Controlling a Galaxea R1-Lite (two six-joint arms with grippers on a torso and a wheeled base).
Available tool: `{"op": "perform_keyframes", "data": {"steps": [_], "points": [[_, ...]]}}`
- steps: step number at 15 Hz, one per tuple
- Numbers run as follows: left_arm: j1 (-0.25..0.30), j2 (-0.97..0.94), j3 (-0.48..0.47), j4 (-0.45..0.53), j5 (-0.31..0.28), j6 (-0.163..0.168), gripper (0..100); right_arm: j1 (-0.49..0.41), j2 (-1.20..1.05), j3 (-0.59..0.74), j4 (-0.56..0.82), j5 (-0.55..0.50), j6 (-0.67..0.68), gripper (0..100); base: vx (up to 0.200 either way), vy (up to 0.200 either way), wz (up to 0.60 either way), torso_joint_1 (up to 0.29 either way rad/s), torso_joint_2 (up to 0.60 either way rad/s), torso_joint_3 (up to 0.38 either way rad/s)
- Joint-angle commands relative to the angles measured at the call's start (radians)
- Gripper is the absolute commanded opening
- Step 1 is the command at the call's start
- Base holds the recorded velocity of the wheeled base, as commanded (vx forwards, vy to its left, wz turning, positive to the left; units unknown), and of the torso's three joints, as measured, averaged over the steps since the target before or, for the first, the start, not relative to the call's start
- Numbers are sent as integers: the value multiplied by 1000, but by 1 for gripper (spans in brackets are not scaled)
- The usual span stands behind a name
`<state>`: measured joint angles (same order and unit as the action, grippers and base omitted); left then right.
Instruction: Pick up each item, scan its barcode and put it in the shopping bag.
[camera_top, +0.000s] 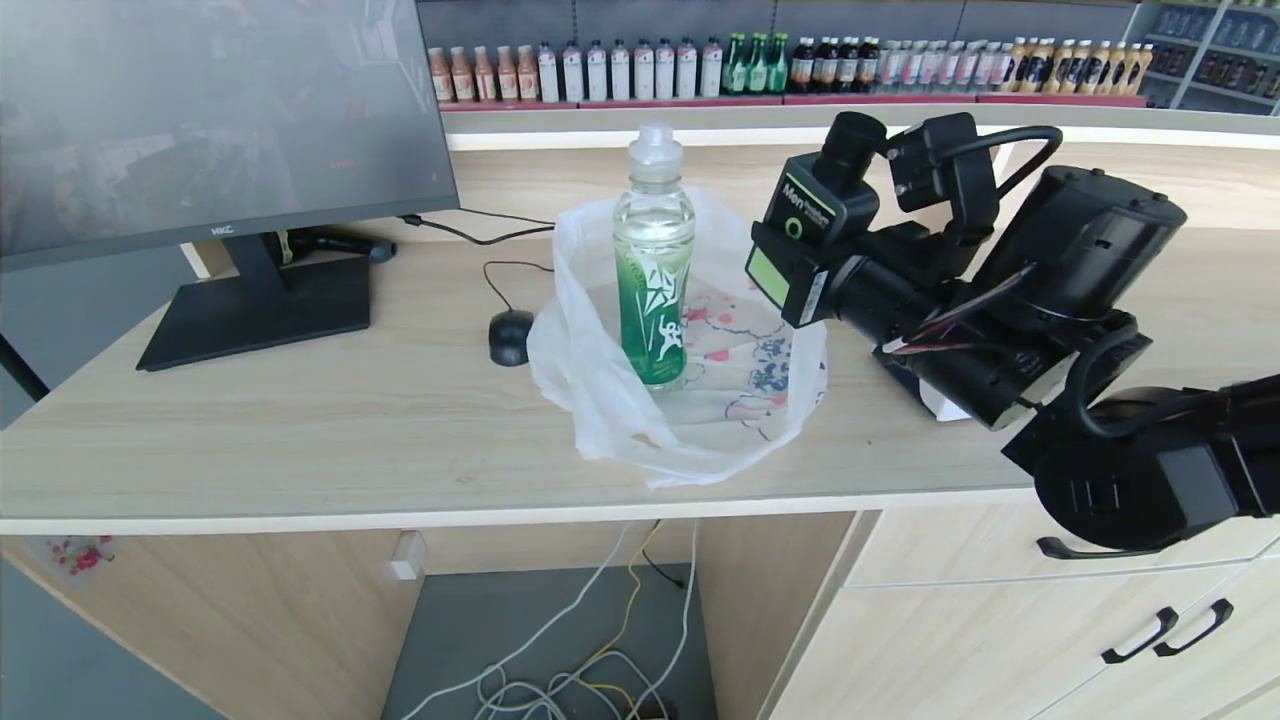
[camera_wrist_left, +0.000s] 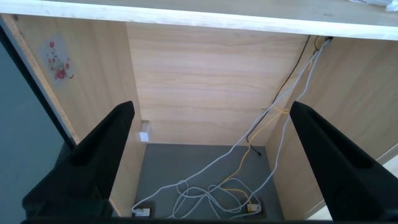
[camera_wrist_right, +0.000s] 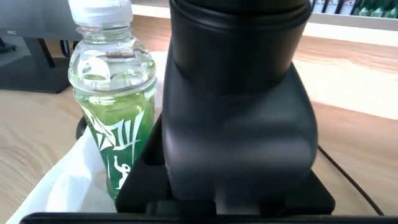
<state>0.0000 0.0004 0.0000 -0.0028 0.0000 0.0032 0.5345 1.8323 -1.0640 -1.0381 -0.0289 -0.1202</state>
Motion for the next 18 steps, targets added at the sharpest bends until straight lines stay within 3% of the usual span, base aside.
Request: {"op": "perform_keyframes", "data": {"steps": [1, 6, 18], "points": [[0, 0, 0, 0, 0, 0, 100, 10, 30, -20, 4, 0, 5, 0, 0, 0, 0, 0, 0, 0], [0, 0, 0, 0, 0, 0, 100, 36, 113, -106, 18, -26, 4, 0, 0, 0, 0, 0, 0, 0], [0, 0, 0, 0, 0, 0, 100, 35, 231, -108, 16, -59, 16, 0, 0, 0, 0, 0, 0, 0]]}}
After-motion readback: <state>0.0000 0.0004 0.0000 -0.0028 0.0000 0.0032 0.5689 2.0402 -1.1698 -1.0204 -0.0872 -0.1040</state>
